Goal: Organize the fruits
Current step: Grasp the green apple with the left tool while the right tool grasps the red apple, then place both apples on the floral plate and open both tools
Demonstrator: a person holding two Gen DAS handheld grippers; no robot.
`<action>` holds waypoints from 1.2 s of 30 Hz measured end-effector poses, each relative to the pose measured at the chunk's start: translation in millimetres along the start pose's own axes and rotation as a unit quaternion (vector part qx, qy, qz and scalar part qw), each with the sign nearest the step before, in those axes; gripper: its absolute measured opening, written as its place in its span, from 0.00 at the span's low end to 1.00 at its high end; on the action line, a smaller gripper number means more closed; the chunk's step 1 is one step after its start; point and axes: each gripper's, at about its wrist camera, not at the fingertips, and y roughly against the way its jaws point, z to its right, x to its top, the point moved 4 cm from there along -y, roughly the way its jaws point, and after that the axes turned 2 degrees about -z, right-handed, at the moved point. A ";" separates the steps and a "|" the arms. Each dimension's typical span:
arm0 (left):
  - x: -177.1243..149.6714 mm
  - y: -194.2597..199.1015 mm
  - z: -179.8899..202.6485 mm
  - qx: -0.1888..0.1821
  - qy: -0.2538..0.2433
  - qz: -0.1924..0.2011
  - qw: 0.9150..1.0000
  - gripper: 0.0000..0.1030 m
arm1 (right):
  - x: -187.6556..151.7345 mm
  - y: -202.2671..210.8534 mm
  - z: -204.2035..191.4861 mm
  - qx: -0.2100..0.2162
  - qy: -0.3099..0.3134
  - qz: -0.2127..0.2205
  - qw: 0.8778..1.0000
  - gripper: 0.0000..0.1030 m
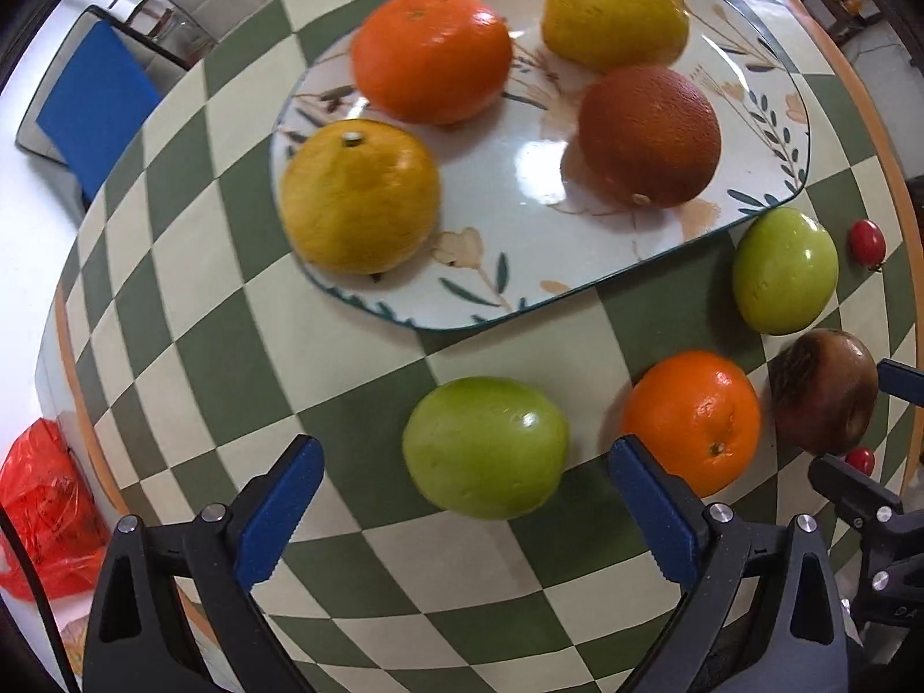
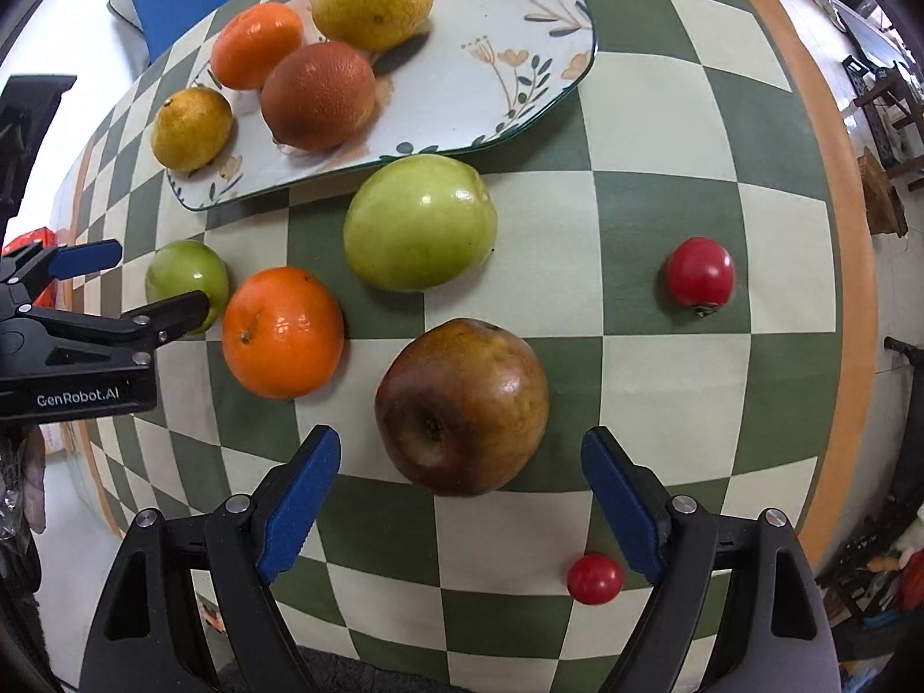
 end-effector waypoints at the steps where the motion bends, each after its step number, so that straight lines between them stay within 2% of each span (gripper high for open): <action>1: 1.1 -2.1 2.3 -0.007 -0.001 -0.001 1.000 0.85 | 1.5 -2.2 -0.8 0.000 -0.001 0.000 1.000 0.85; 2: 1.4 -4.8 3.5 -0.012 -0.001 -0.005 1.000 0.77 | 2.8 -5.1 -1.3 -0.001 -0.002 0.002 1.000 0.85; 3: 1.0 -9.3 4.9 -0.016 0.001 -0.016 1.000 0.62 | 4.6 -7.2 -2.0 0.001 -0.003 0.004 1.000 0.79; 4: 0.2 -12.4 4.9 -0.009 0.002 -0.019 1.000 0.59 | 6.1 -9.7 -2.4 0.006 -0.005 0.004 1.000 0.74; 7: -4.6 -13.0 4.4 -0.014 0.010 -0.013 1.000 0.59 | 8.8 -16.9 0.0 0.005 -0.010 0.006 1.000 0.67; 11: -25.6 -15.8 -8.5 -0.048 0.072 -0.021 0.996 0.59 | 4.2 -19.4 3.2 0.018 -0.016 0.011 1.000 0.67; 16: -70.2 -19.0 -16.2 -0.131 0.161 -0.039 0.977 0.59 | -16.6 -18.9 1.0 0.038 -0.005 -0.014 0.999 0.67; 18: -83.9 -22.0 -16.2 -0.146 0.181 -0.041 0.972 0.59 | -25.0 -20.5 -2.6 0.033 0.003 -0.020 0.999 0.67; 22: -100.4 -31.7 -13.2 -0.153 0.203 -0.040 0.966 0.59 | -29.0 -29.9 -3.3 0.033 -0.009 -0.024 0.999 0.67; 31: -107.5 -31.6 -10.5 -0.135 0.202 -0.026 0.970 0.59 | -28.0 -39.5 -13.9 0.017 0.001 -0.021 1.000 0.67; 36: -103.0 -3.7 -10.9 -0.151 0.211 -0.003 0.966 0.59 | -33.1 -29.6 -9.0 0.057 -0.025 -0.018 0.998 0.66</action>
